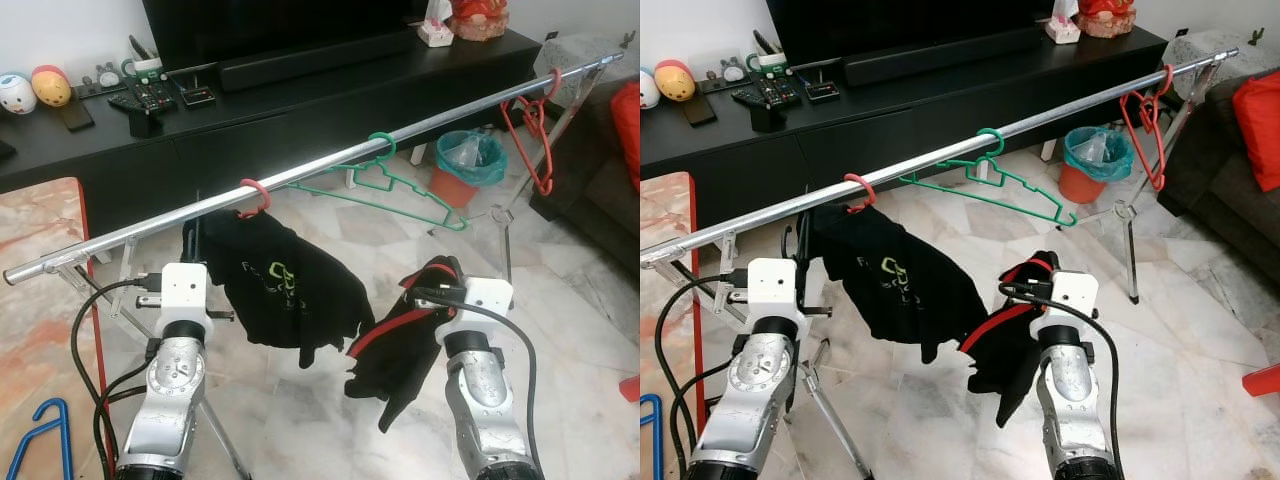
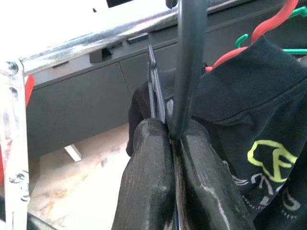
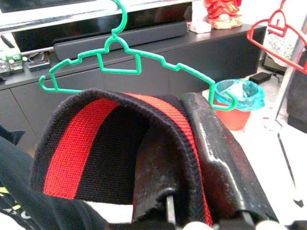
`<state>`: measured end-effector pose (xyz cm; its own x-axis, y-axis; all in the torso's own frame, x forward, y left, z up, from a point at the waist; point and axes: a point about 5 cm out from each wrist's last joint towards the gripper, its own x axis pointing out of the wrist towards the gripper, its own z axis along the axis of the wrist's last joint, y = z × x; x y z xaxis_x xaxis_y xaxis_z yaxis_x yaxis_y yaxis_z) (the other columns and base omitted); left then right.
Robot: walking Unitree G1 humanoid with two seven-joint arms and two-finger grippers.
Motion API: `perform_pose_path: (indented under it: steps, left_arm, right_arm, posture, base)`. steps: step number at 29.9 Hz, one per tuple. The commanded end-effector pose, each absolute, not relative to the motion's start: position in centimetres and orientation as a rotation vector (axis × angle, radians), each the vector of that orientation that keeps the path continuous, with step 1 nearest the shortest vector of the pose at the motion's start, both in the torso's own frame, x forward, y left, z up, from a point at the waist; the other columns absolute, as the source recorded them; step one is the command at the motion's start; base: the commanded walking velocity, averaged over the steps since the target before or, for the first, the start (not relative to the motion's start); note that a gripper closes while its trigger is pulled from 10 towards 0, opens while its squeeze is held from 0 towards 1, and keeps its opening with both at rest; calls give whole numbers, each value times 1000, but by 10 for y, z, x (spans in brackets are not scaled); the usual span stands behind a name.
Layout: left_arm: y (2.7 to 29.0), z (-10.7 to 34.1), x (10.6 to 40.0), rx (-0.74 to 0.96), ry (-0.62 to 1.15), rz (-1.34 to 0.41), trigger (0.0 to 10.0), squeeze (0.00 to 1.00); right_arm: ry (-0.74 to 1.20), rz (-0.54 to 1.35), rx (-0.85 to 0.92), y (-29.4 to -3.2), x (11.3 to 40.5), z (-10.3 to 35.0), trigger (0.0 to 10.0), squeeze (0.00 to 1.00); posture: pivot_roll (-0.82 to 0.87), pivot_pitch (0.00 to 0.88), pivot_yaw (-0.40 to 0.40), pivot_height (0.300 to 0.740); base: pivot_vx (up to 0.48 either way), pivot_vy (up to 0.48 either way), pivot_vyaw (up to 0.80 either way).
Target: Hang hanger
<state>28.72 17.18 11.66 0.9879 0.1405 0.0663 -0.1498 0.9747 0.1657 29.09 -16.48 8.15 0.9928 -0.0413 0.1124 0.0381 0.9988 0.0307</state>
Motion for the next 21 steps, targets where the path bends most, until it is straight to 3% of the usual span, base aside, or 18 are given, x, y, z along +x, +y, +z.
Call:
perform_pose_path:
  steps: [1,6,21]
  left_arm:
    - [173,114,287,165,-56,147,10000,0]
    - [174,113,286,192,-50,151,10000,0]
    - [173,113,287,200,-55,154,10000,0]
  right_arm:
    - [-123,-43,20,-167,292,84,10000,0]
    - [-123,-46,19,-167,291,83,10000,0]
    - [-119,-46,18,-167,290,82,10000,0]
  posture:
    - [28,78,3,740]
    - [28,70,6,740]
    - [26,63,5,740]
  base:
    - [0,0,0]
    - [0,-122,0]
    - [0,-480,0]
